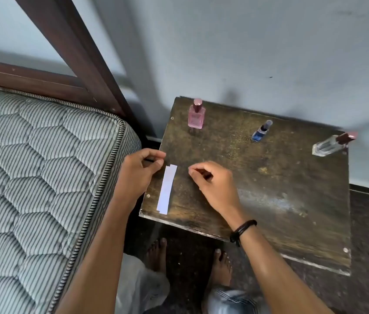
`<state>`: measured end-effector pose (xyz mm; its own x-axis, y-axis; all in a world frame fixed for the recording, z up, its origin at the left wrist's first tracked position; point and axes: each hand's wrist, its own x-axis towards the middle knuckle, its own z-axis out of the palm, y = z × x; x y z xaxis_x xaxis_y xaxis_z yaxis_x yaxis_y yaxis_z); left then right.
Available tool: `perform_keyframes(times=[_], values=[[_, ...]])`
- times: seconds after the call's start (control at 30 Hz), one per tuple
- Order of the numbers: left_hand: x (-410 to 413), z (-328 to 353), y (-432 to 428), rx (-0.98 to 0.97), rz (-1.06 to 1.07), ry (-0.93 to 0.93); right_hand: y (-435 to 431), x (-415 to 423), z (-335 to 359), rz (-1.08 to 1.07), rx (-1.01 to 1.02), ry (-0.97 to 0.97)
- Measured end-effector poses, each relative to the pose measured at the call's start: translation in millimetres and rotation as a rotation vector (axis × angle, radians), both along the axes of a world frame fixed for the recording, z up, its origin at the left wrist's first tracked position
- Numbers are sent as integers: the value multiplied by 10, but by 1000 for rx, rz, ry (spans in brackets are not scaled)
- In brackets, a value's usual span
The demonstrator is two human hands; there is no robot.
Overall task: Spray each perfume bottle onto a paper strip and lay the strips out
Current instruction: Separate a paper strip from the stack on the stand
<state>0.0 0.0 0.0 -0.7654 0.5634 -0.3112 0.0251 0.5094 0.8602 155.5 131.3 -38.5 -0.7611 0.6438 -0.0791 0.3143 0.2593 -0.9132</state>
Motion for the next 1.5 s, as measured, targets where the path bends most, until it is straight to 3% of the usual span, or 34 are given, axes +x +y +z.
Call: perform_keyframes(times=[0.33, 0.63, 1.5], values=[[-123, -200, -41, -13, -220, -10, 21, -125, -160, 19, 148, -10], [-140, -279, -100, 19, -263, 25, -141, -128, -257, 77, 520, -59], [-59, -327, -144, 91, -231, 48, -281, -149, -224, 97, 605, -168]])
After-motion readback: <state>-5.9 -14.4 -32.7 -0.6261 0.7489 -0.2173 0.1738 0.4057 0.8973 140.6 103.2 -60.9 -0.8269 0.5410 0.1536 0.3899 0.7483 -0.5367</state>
